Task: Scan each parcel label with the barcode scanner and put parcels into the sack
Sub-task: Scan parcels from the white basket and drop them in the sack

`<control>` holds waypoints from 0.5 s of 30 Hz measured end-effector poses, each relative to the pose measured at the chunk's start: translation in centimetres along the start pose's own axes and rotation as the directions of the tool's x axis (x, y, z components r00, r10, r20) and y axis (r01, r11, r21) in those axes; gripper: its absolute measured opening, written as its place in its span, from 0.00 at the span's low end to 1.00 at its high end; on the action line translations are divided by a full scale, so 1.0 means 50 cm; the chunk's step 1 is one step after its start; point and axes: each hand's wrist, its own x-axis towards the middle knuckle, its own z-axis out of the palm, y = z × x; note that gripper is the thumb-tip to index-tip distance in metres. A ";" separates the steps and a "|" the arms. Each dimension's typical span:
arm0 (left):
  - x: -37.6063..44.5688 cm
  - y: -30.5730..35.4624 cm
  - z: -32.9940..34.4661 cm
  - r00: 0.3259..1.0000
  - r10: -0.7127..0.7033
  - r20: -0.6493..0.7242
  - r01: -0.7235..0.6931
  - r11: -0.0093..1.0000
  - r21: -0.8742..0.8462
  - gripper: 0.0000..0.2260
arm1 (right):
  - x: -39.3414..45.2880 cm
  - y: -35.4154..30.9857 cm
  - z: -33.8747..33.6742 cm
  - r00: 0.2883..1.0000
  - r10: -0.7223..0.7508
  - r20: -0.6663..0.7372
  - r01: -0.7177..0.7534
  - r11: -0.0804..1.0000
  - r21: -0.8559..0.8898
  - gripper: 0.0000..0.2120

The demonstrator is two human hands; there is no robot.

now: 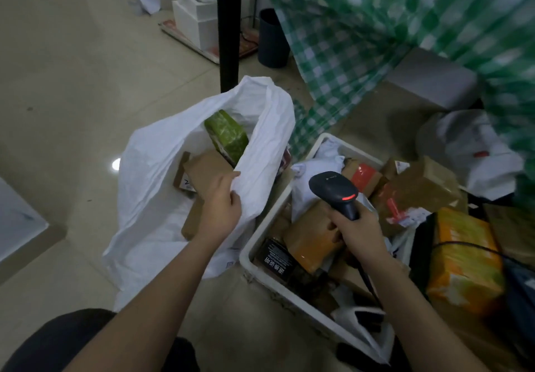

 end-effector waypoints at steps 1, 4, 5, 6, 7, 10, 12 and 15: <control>-0.012 0.036 0.010 0.999 0.050 -0.017 -0.050 0.999 0.005 0.17 | -0.004 0.010 -0.017 1.000 0.003 -0.016 -0.003 1.000 -0.012 0.05; -0.042 0.107 0.071 0.984 0.143 0.108 -0.145 0.989 0.005 0.15 | -0.017 0.044 -0.066 0.997 0.031 -0.071 -0.032 0.999 -0.025 0.05; -0.053 0.122 0.098 0.970 0.153 0.188 -0.158 0.987 0.011 0.14 | -0.022 0.056 -0.079 0.996 0.044 -0.082 -0.046 0.999 -0.028 0.06; -0.065 0.135 0.126 0.955 0.143 0.259 -0.157 0.987 0.032 0.14 | -0.026 0.066 -0.092 0.994 0.058 -0.093 -0.061 0.998 -0.027 0.06; -0.077 0.146 0.154 0.941 0.113 0.320 -0.141 0.988 0.066 0.15 | -0.031 0.074 -0.104 0.992 0.071 -0.102 -0.073 0.997 -0.015 0.06; -0.112 0.162 0.225 0.913 0.011 0.407 -0.113 0.967 0.228 0.20 | -0.042 0.097 -0.135 0.989 0.097 -0.114 -0.095 0.995 0.026 0.06; -0.129 0.162 0.261 0.901 0.008 0.434 -0.187 0.910 0.371 0.22 | -0.047 0.108 -0.152 0.989 0.099 -0.108 -0.094 0.994 0.052 0.05; -0.147 0.160 0.292 0.899 0.041 0.437 -0.327 0.725 0.605 0.29 | -0.045 0.122 -0.169 0.991 0.090 -0.100 -0.082 0.993 0.086 0.05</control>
